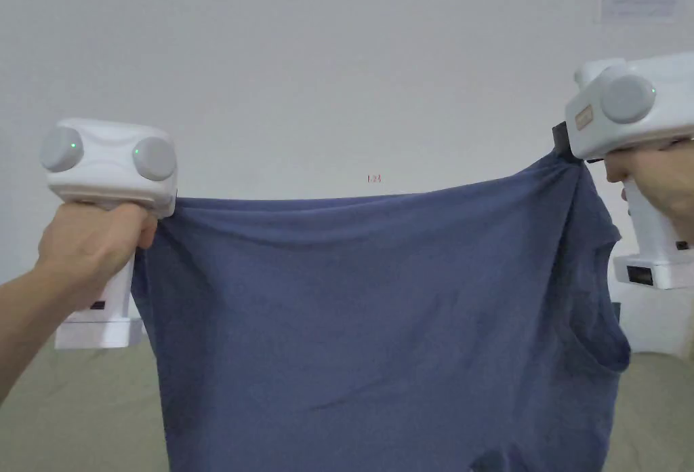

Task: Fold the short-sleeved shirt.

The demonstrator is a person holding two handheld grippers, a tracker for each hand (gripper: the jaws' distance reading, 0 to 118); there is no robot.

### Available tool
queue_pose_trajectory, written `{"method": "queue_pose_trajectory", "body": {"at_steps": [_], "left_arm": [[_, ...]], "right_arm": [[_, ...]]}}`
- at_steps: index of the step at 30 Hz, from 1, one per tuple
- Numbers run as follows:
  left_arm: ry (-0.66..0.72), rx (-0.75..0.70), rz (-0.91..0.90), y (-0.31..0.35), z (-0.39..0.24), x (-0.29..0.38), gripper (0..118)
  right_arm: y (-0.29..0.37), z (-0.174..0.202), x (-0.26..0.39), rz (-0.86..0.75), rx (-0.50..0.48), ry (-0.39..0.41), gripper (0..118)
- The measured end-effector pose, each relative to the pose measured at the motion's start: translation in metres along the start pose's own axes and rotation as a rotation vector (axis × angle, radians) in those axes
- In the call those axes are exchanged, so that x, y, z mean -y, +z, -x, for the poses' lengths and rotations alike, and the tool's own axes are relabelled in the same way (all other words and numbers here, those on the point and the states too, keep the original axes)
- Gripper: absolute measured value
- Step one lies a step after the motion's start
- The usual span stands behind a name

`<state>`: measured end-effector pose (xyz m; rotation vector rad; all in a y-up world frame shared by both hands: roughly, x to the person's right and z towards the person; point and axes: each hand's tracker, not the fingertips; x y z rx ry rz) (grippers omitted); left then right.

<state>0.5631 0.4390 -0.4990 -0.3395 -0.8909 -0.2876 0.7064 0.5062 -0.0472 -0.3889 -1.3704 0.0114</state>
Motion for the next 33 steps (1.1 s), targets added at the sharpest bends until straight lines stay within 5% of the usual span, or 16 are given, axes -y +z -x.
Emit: {"method": "queue_pose_trajectory", "body": {"at_steps": [6, 11, 17, 20, 24, 33], "left_arm": [[-0.049, 0.038, 0.1, -0.043, -0.008, 0.079, 0], [-0.109, 0.087, 0.147, -0.033, 0.001, 0.168, 0], [-0.152, 0.131, 0.244, 0.02, 0.029, 0.262, 0], [-0.119, 0.168, 0.304, 0.049, 0.045, 0.305, 0], [-0.151, 0.179, 0.331, 0.079, 0.066, 0.361, 0], [-0.136, 0.185, 0.42, 0.144, 0.106, 0.452, 0]], "right_arm": [[-0.029, 0.016, 0.095, 0.119, -0.054, -0.064, 3], [-0.003, 0.023, 0.195, 0.251, -0.117, 0.001, 3], [0.072, 0.019, 0.297, 0.341, -0.172, -0.104, 3], [0.122, 0.023, 0.341, 0.396, -0.191, -0.041, 3], [0.173, 0.013, 0.405, 0.448, -0.243, -0.145, 3], [0.267, 0.011, 0.483, 0.496, -0.28, -0.127, 3]]}}
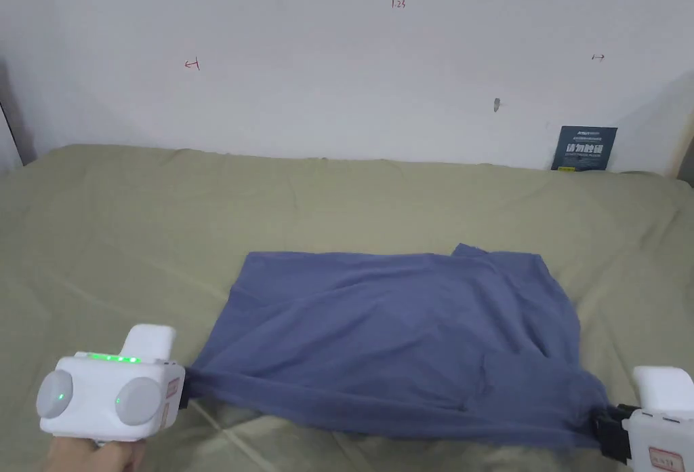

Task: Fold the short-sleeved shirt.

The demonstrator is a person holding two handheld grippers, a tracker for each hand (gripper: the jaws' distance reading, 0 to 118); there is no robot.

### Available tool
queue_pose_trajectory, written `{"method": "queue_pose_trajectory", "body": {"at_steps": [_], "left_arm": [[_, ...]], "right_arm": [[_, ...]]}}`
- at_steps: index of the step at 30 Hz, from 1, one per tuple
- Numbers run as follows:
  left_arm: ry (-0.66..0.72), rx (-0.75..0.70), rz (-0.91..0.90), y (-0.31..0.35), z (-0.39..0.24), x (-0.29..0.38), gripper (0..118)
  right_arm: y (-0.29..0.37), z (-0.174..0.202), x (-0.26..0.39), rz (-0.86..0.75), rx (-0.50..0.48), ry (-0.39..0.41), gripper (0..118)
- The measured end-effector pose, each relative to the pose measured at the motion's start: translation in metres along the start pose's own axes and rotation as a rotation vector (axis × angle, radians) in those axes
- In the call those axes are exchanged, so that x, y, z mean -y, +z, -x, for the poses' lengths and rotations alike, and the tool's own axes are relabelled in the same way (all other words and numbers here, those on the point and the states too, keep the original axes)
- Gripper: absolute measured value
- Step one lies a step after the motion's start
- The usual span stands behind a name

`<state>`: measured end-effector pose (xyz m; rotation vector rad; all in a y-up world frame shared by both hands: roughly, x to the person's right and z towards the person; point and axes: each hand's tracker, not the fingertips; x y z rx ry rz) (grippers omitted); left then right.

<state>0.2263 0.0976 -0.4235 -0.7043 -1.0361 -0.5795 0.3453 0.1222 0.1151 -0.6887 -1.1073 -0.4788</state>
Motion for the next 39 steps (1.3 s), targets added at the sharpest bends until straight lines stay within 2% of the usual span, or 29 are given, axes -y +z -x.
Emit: {"method": "queue_pose_trajectory", "body": {"at_steps": [13, 18, 21, 22, 23, 24, 25, 26, 27, 28, 29, 33, 34, 36, 37, 38, 39], "left_arm": [[0.049, 0.072, 0.031, 0.05, 0.014, 0.073, 0], [0.057, 0.082, 0.057, 0.054, 0.018, 0.089, 0], [0.066, 0.083, 0.076, 0.048, 0.017, 0.092, 0], [0.068, 0.083, 0.078, 0.048, 0.016, 0.092, 0], [0.066, 0.087, 0.075, 0.048, 0.015, 0.093, 1], [0.059, 0.096, 0.074, 0.048, 0.015, 0.092, 9], [0.059, 0.103, 0.08, 0.049, 0.015, 0.092, 41], [0.062, 0.082, 0.099, 0.049, 0.015, 0.092, 105], [0.085, 0.077, 0.144, 0.047, 0.016, 0.093, 118], [0.131, 0.109, 0.174, 0.053, 0.02, 0.099, 113], [0.108, 0.116, 0.102, 0.057, 0.02, 0.094, 115], [0.12, 0.105, 0.099, 0.07, 0.027, 0.095, 114], [0.127, 0.102, 0.111, 0.073, 0.029, 0.095, 114], [0.158, 0.143, 0.068, 0.082, 0.033, 0.102, 103], [0.149, 0.142, 0.068, 0.094, 0.03, 0.104, 90], [0.138, 0.136, 0.057, 0.096, 0.029, 0.107, 55], [0.121, 0.12, 0.036, 0.096, 0.028, 0.111, 19]], "right_arm": [[0.033, -0.017, 0.075, 0.079, -0.024, -0.027, 3], [0.035, -0.019, 0.088, 0.103, -0.03, -0.022, 3], [0.029, -0.019, 0.09, 0.114, -0.028, -0.046, 3], [0.026, -0.02, 0.09, 0.116, -0.029, -0.053, 4], [0.024, -0.02, 0.091, 0.12, -0.021, -0.056, 13], [0.024, -0.02, 0.091, 0.12, -0.005, -0.067, 42], [0.023, -0.02, 0.091, 0.128, 0.045, -0.088, 84], [0.021, -0.022, 0.091, 0.142, 0.047, -0.104, 118], [0.022, -0.026, 0.092, 0.137, 0.048, -0.112, 118], [0.029, -0.032, 0.094, 0.063, 0.046, -0.147, 118], [0.033, -0.034, 0.093, 0.088, 0.039, -0.155, 118], [0.043, -0.033, 0.092, 0.09, 0.026, -0.162, 118], [0.046, -0.024, 0.088, 0.096, 0.026, -0.153, 118], [0.052, -0.022, 0.089, 0.104, -0.033, -0.17, 118], [0.056, -0.021, 0.091, 0.08, -0.047, -0.181, 114], [0.056, -0.019, 0.092, 0.065, -0.051, -0.178, 90], [0.057, -0.016, 0.093, 0.056, -0.036, -0.163, 49]]}}
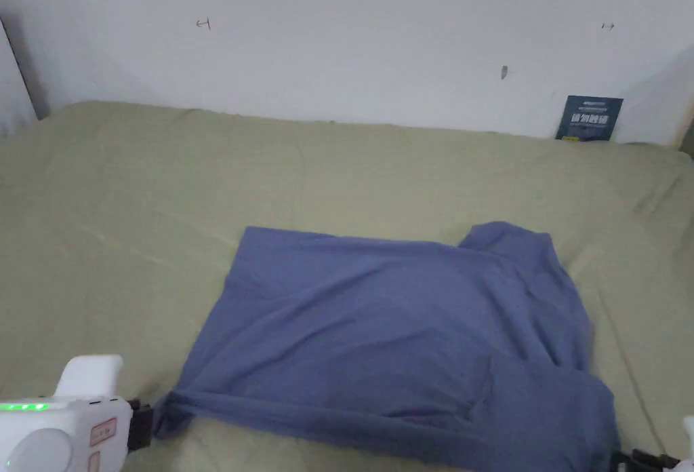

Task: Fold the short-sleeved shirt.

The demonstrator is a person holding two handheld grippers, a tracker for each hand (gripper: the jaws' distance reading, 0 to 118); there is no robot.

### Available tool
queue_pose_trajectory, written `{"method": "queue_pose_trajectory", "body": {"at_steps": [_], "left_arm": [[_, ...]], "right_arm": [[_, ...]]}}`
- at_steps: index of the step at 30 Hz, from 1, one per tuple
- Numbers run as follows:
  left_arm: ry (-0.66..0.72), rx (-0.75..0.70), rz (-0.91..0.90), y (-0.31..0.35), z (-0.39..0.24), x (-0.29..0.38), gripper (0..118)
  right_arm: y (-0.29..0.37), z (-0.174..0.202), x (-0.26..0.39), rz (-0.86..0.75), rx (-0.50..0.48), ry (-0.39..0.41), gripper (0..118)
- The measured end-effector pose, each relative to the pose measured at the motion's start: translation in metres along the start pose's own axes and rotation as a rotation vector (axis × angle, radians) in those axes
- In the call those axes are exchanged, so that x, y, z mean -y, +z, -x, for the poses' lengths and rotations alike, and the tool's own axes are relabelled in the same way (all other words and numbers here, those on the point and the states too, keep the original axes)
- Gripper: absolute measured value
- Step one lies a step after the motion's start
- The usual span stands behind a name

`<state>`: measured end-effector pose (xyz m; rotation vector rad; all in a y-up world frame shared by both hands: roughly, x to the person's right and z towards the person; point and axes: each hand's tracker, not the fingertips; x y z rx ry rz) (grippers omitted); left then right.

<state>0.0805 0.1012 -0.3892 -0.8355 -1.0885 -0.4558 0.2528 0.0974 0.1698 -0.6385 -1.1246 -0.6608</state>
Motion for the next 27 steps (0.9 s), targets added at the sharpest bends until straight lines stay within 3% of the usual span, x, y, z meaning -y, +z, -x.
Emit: {"method": "queue_pose_trajectory", "body": {"at_steps": [1, 7, 16, 17, 18, 19, 27], "left_arm": [[-0.001, -0.019, -0.04, 0.001, 0.001, 0.006, 0], [0.046, -0.028, -0.064, 0.002, 0.009, 0.013, 0], [0.058, 0.033, -0.039, -0.014, 0.019, 0.009, 3], [0.067, 0.035, -0.04, -0.017, 0.02, 0.006, 38], [0.073, 0.0, -0.03, -0.021, 0.02, 0.003, 89], [0.082, -0.037, 0.02, -0.028, 0.019, 0.001, 118], [0.042, 0.01, 0.072, -0.057, 0.001, -0.008, 112]], "right_arm": [[0.002, 0.001, 0.004, -0.039, 0.061, 0.023, 1], [0.004, 0.015, 0.006, -0.047, 0.071, 0.13, 0], [-0.003, 0.011, 0.01, -0.028, 0.07, 0.113, 0], [-0.004, 0.011, 0.011, -0.023, 0.066, 0.111, 0], [-0.005, 0.012, 0.011, -0.017, 0.066, 0.112, 0], [-0.003, 0.015, 0.011, -0.017, 0.07, 0.116, 0], [-0.013, 0.002, 0.009, 0.007, 0.06, 0.059, 0]]}}
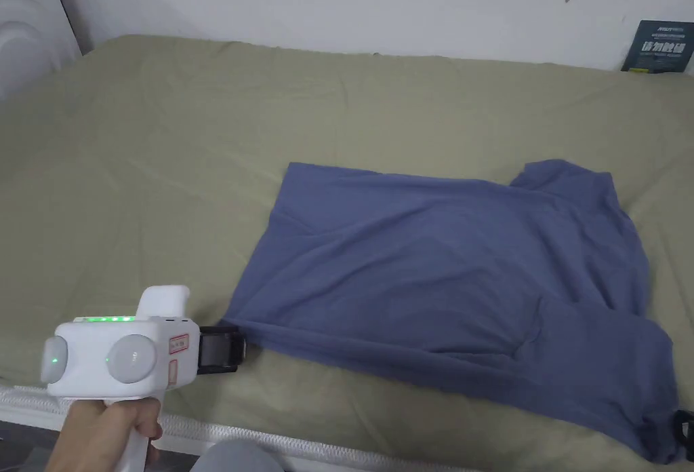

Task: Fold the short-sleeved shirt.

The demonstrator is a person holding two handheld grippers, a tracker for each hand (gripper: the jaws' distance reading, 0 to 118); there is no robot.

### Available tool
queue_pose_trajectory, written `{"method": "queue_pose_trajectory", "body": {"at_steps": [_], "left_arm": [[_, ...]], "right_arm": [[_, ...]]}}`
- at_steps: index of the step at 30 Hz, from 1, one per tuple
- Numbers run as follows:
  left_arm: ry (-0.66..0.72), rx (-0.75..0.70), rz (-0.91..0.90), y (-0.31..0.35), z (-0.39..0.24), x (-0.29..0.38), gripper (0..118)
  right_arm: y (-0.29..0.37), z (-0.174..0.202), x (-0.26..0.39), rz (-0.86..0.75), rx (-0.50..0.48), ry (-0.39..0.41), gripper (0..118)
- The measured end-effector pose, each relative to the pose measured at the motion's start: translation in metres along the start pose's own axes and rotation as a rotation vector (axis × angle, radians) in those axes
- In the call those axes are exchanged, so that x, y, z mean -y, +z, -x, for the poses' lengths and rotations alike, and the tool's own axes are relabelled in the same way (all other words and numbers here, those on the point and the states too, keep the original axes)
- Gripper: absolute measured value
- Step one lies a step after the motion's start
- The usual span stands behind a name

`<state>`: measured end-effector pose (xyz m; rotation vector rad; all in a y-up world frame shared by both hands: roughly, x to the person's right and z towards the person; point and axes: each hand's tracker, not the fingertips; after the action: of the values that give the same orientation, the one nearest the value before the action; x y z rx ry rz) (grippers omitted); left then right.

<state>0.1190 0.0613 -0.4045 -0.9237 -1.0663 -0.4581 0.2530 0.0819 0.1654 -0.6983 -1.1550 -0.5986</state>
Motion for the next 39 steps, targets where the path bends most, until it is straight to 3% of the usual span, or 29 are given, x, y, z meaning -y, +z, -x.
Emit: {"method": "queue_pose_trajectory", "body": {"at_steps": [2, 4, 6, 7, 8, 12, 13, 14, 15, 16, 17, 22, 23, 25, 28, 30, 33, 39], "left_arm": [[-0.016, -0.003, 0.009, -0.007, -0.006, -0.003, 107], [-0.035, -0.016, 0.021, -0.01, -0.007, -0.003, 92], [-0.025, -0.03, 0.014, -0.007, -0.005, -0.004, 47], [-0.018, -0.011, 0.009, -0.006, -0.007, -0.005, 14], [-0.014, -0.011, 0.005, -0.004, -0.008, -0.004, 1], [0.0, -0.002, 0.009, -0.002, -0.007, -0.007, 1], [0.009, 0.003, 0.009, -0.001, -0.007, -0.006, 1], [0.013, 0.006, 0.007, 0.0, -0.007, -0.006, 1], [0.01, 0.007, 0.01, 0.004, -0.01, -0.007, 1], [0.001, 0.005, 0.009, 0.005, -0.013, -0.007, 1], [-0.006, 0.001, 0.008, 0.005, -0.015, -0.007, 1], [-0.027, -0.012, 0.01, 0.013, -0.024, -0.008, 1], [-0.03, -0.015, 0.011, 0.011, -0.019, -0.011, 1], [-0.03, -0.019, 0.013, 0.011, -0.019, -0.012, 1], [-0.033, -0.021, 0.021, 0.009, -0.018, -0.013, 2], [-0.037, -0.02, 0.025, 0.009, -0.018, -0.014, 1], [-0.054, -0.021, 0.021, 0.011, -0.017, -0.017, 1], [-0.077, -0.01, -0.014, 0.01, -0.008, -0.037, 1]], "right_arm": [[-0.003, -0.002, 0.001, 0.009, 0.002, -0.005, 0], [-0.005, -0.003, 0.002, 0.021, 0.0, -0.001, 0], [-0.006, -0.004, 0.003, 0.031, -0.005, 0.0, 0], [-0.007, -0.003, 0.004, 0.032, -0.003, 0.003, 0], [-0.01, -0.006, 0.006, 0.036, -0.003, 0.007, 0], [-0.012, -0.008, 0.007, 0.037, -0.013, 0.004, 3], [-0.012, -0.008, 0.006, 0.037, -0.013, -0.002, 21], [-0.013, -0.008, 0.005, 0.039, -0.007, -0.006, 68], [-0.016, -0.009, 0.004, 0.047, -0.001, -0.007, 101], [-0.019, -0.01, 0.005, 0.057, -0.011, -0.008, 117], [-0.021, -0.01, 0.005, 0.061, -0.016, -0.01, 117], [-0.039, -0.006, 0.009, 0.119, -0.043, 0.033, 111], [-0.042, -0.006, 0.01, 0.12, -0.041, 0.041, 92], [-0.046, -0.005, 0.011, 0.114, -0.03, 0.062, 39], [-0.04, -0.005, 0.01, 0.1, -0.056, 0.085, 32], [-0.035, -0.001, 0.008, 0.08, -0.075, 0.113, 12], [-0.027, 0.005, 0.003, 0.066, -0.056, 0.156, 11], [-0.012, 0.003, -0.027, 0.012, -0.078, 0.107, 11]]}}
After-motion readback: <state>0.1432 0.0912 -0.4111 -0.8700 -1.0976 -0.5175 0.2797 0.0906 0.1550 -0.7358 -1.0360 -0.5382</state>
